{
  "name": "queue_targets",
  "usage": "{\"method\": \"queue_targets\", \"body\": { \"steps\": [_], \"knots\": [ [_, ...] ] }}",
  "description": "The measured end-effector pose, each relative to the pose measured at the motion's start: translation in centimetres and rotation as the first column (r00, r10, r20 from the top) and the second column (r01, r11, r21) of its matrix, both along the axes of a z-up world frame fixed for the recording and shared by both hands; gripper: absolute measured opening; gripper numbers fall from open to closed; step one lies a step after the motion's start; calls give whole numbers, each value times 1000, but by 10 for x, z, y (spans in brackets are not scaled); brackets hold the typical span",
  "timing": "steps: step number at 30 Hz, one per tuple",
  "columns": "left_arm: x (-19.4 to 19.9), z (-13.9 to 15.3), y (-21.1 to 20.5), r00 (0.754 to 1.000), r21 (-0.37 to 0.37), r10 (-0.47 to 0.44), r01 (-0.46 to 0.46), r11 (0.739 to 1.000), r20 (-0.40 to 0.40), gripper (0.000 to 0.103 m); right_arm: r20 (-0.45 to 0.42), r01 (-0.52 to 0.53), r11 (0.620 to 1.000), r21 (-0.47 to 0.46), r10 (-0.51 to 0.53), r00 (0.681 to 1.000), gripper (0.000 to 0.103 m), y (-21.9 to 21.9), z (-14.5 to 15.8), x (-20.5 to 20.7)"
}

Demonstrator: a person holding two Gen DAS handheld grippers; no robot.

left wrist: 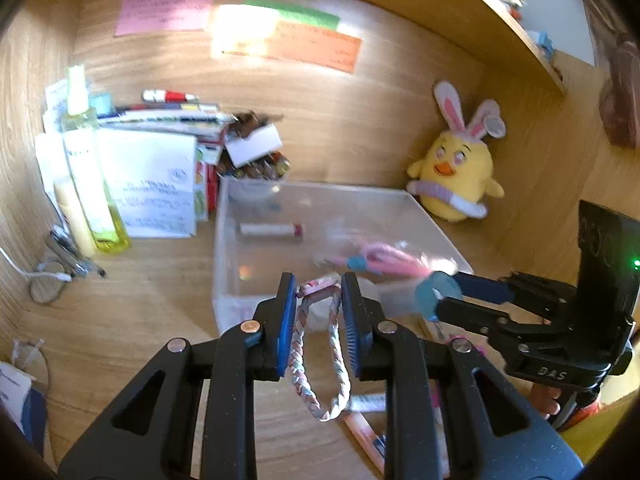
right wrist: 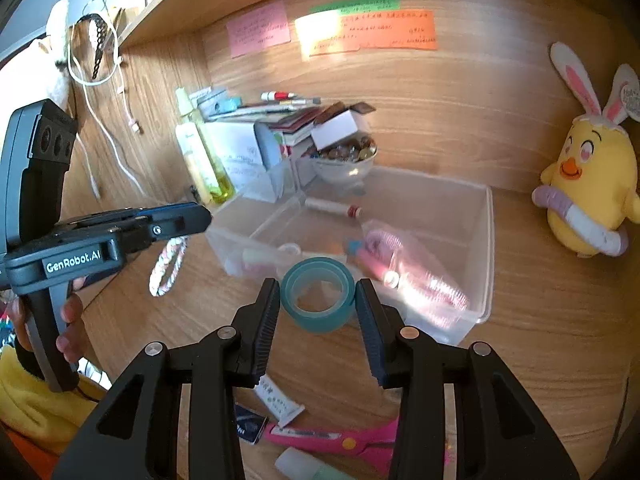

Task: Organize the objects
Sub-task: 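Carry the bracelet and teal tape roll over the clear box and open both grippers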

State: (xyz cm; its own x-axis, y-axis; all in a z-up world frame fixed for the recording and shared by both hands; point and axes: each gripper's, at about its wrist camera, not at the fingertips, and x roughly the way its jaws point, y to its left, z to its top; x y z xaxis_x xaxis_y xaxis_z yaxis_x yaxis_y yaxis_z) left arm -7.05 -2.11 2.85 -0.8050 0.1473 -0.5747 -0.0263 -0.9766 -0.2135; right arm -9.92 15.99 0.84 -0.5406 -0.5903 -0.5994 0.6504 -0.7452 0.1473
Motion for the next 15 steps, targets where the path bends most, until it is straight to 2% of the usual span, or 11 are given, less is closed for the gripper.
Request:
{"method": "queue_targets", "body": {
  "steps": [7, 9, 15],
  "knots": [
    [-23, -7, -23, 998, 28, 57, -58, 998, 41, 22, 47, 15, 1000, -21, -14, 999, 36, 0, -2, -19],
    [-31, -13, -27, 997, 48, 51, -54, 997, 61, 22, 68, 15, 999, -29, -13, 998, 36, -2, -4, -25],
    [-46, -17, -29, 996, 70, 15, -21, 997, 90, 22, 50, 32, 999, -6, -32, 998, 36, -8, -5, -33]
  ]
}}
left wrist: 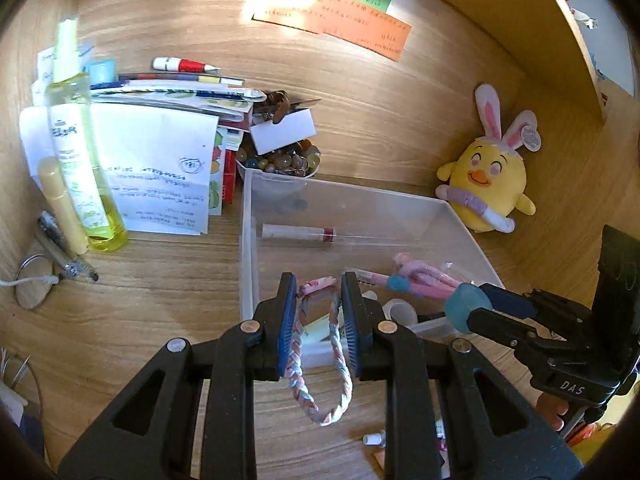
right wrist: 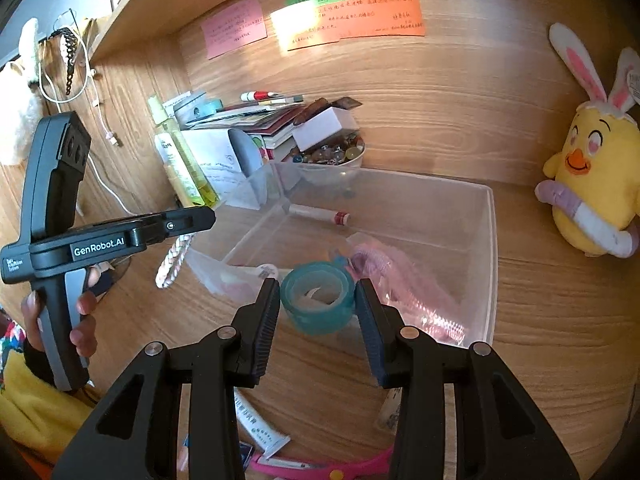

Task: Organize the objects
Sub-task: 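Carry the bracelet and teal tape roll over the clear box and open both grippers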

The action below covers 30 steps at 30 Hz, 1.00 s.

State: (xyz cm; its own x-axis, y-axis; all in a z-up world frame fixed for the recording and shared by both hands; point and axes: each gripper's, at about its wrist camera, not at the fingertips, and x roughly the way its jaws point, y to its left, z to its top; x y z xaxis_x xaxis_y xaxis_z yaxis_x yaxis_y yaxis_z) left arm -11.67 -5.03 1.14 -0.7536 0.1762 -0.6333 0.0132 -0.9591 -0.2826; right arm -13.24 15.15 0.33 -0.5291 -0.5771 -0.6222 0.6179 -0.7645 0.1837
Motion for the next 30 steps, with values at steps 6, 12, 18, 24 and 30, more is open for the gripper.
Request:
{"method": "queue_targets", "body": {
  "steps": [6, 12, 18, 24, 30],
  "knots": [
    [-14, -5, 3, 999, 0, -28, 28, 1000, 23, 22, 6, 15, 1000, 7, -15, 1000, 36, -2, -2, -13],
    [-16, -7, 9, 998, -5, -54, 54, 999, 37, 24, 37, 32, 999, 27, -33, 999, 36, -6, -10, -26],
    [-7, 2, 16, 999, -60, -40, 40, 997, 4, 43, 44, 42, 998, 43, -44, 998, 36, -9, -13, -26],
    [4, 11, 21, 999, -83, -41, 38, 996, -30, 51, 30, 44, 998, 44, -45, 999, 36, -7, -8, -19],
    [23, 10, 31, 998, -116, -44, 39, 993, -40, 68, 3, 38, 999, 38, -38, 999, 41, 0, 1, 0]
  ]
}}
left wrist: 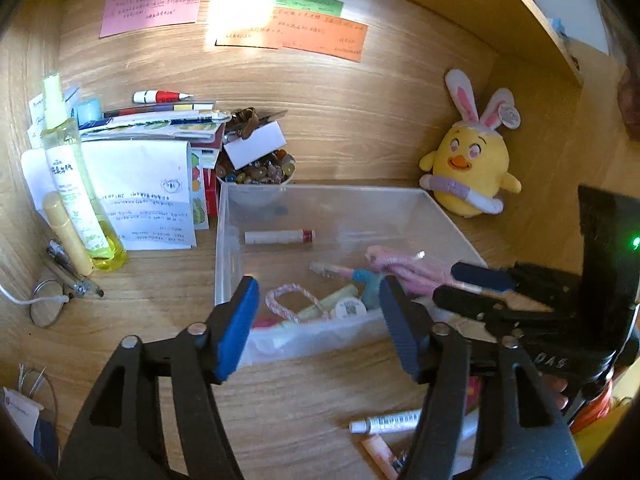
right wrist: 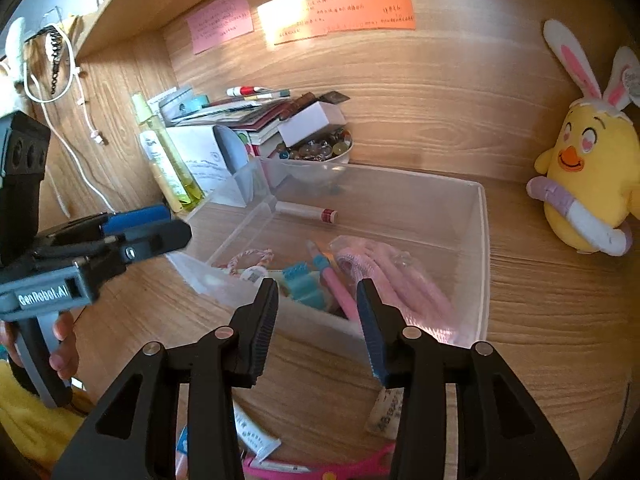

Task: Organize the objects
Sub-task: 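Carry the bracelet and teal tape roll over the clear box and open both grippers, then grasp the peach lip tube with the left gripper while the right grasps the blue Max box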

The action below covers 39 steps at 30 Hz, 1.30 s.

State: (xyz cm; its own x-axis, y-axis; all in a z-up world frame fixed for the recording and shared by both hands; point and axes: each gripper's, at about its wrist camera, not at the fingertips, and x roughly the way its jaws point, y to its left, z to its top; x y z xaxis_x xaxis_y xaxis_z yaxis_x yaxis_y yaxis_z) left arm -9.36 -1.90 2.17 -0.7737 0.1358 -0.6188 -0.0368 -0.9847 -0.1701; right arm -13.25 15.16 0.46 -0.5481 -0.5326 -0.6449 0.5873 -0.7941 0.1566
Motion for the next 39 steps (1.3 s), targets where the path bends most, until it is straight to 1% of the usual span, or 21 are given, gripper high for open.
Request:
{"method": "queue_targets", "body": {
  "steps": [1, 2, 4, 7, 11, 14, 16, 21, 24, 26, 28, 30, 32, 39],
  "knots": [
    [3, -2, 2, 1000, -4, 2, -2, 1000, 3, 75, -8, 1, 1000, 1, -1, 1000, 44, 1, 1, 4],
    [6, -5, 4, 1000, -9, 4, -4, 1000, 6, 79, -18, 0, 1000, 3, 0, 1000, 46, 3, 3, 8],
    [13, -12, 8, 1000, -19, 4, -4, 1000, 22, 82, -41, -7, 1000, 8, 8, 999, 50, 7, 6, 19],
    [22, -24, 15, 998, -19, -1, 2, 1000, 56, 83, -50, -17, 1000, 9, 17, 999, 53, 12, 7, 30],
    [35, -39, 21, 996, -14, 0, 1, 1000, 94, 83, -28, -35, 999, 14, 36, 999, 53, 18, -1, 42],
    [47, -49, 26, 993, -34, 10, -6, 999, 119, 83, -2, -59, 998, 17, 59, 998, 53, 20, -10, 50],
    [56, -55, 26, 991, -45, 19, -13, 999, 136, 83, 33, -105, 994, 19, 105, 994, 53, 19, -19, 58],
    [75, -67, 26, 986, -51, 27, -19, 998, 167, 83, 77, -200, 979, 40, 196, 978, 53, 8, -40, 79],
    [84, -72, 22, 983, -41, 42, -35, 999, 180, 83, 77, -259, 963, 69, 253, 964, 53, 0, -51, 91],
    [87, -73, 16, 981, -18, 49, -47, 999, 187, 83, 75, -288, 953, 88, 282, 956, 52, -3, -57, 97],
    [92, -74, 11, 981, -4, 56, -57, 998, 188, 83, 85, -311, 946, 93, 303, 949, 41, -5, -62, 99],
    [95, -73, 9, 981, 4, 59, -61, 998, 185, 83, 97, -332, 937, 107, 323, 942, 35, -10, -65, 98],
    [99, -73, 9, 982, 7, 60, -63, 998, 181, 83, 100, -345, 931, 121, 334, 937, 35, -17, -68, 97],
    [102, -75, 11, 982, 19, 43, -47, 999, 186, 83, 113, -327, 933, 150, 312, 943, 35, -33, -75, 81]
  ]
}}
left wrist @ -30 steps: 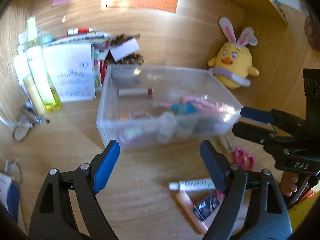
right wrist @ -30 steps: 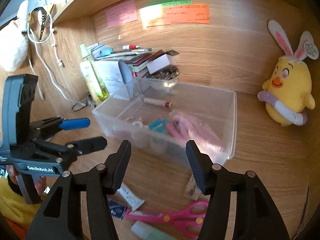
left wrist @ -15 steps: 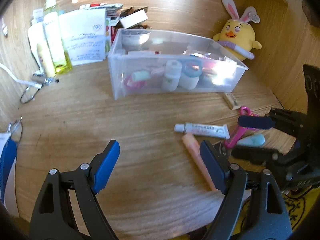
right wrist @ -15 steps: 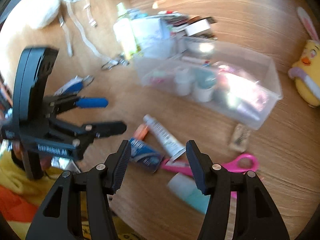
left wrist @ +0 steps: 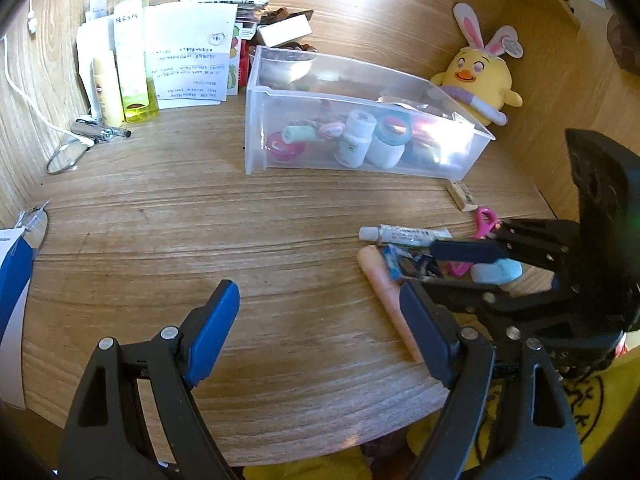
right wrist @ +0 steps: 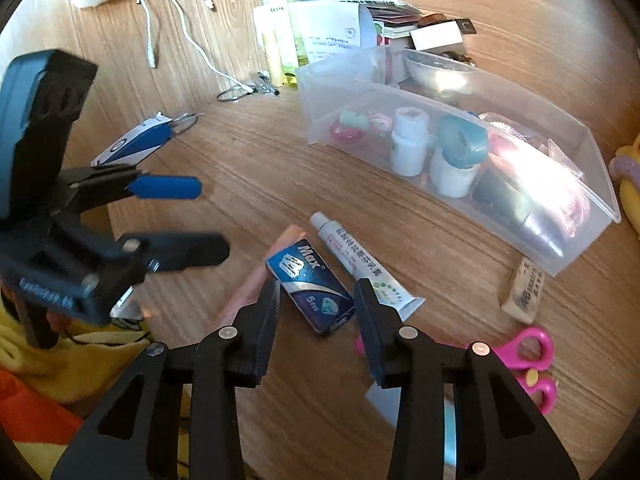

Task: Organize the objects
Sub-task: 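Grasp the peach lip tube with the left gripper while the right grasps the blue Max box, then carry the lip tube and Max box into the clear box and open both grippers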

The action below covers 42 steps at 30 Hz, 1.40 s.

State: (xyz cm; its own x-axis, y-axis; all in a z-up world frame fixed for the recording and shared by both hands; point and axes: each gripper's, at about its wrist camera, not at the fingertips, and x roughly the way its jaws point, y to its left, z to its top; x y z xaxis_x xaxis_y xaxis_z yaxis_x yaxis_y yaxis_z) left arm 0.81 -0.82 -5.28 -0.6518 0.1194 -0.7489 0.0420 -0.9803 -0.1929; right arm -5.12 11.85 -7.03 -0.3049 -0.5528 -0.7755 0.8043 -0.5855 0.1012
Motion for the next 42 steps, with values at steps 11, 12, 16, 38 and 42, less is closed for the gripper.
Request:
{"method": "queue_targets", "body": {
  "steps": [11, 12, 16, 38, 42],
  "knots": [
    [-9, -12, 24, 999, -40, -40, 41, 998, 31, 76, 25, 25, 1000, -6, -25, 999, 13, 0, -7, -14],
    [-8, -12, 26, 999, -56, -38, 40, 998, 30, 74, 38, 33, 999, -15, -32, 999, 12, 3, -7, -16],
    [-4, -13, 28, 999, -98, -42, 44, 994, 25, 55, 37, 52, 998, -37, -51, 998, 9, 9, -5, -18],
    [-14, 20, -5, 994, -50, 6, -12, 999, -106, 14, 81, 76, 994, -74, -70, 994, 7, -1, 0, -21],
    [-21, 27, -9, 991, -36, 4, -9, 999, -132, 14, 76, 58, 997, -49, -55, 996, 7, -13, -1, -22]
  ]
}}
